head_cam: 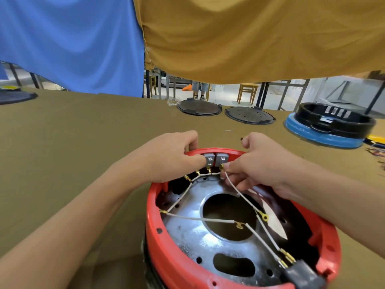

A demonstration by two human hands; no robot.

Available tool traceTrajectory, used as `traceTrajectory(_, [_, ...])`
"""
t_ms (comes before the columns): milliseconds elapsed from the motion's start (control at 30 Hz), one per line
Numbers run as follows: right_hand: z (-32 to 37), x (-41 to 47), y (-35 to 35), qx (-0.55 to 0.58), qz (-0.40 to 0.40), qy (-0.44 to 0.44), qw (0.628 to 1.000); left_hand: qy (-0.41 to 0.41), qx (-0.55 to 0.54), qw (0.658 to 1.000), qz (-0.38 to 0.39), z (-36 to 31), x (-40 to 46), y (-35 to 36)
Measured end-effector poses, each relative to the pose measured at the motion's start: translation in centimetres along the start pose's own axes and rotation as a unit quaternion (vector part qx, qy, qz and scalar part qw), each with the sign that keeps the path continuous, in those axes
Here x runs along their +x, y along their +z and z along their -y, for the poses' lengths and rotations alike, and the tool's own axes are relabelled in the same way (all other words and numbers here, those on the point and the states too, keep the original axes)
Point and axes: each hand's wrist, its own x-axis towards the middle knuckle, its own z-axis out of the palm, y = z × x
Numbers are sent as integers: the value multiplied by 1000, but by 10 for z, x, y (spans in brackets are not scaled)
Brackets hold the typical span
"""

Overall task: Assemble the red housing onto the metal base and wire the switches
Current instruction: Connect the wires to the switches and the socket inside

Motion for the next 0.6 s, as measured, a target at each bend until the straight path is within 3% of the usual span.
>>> traceTrajectory(367, [-2,-1,4,49,-1,39,998,26,22,999,-14,-6,-3,-1])
traceTrajectory(600, [-4,1,8,23,-26,24,999,23,28,999,-10,-6,-4,-1])
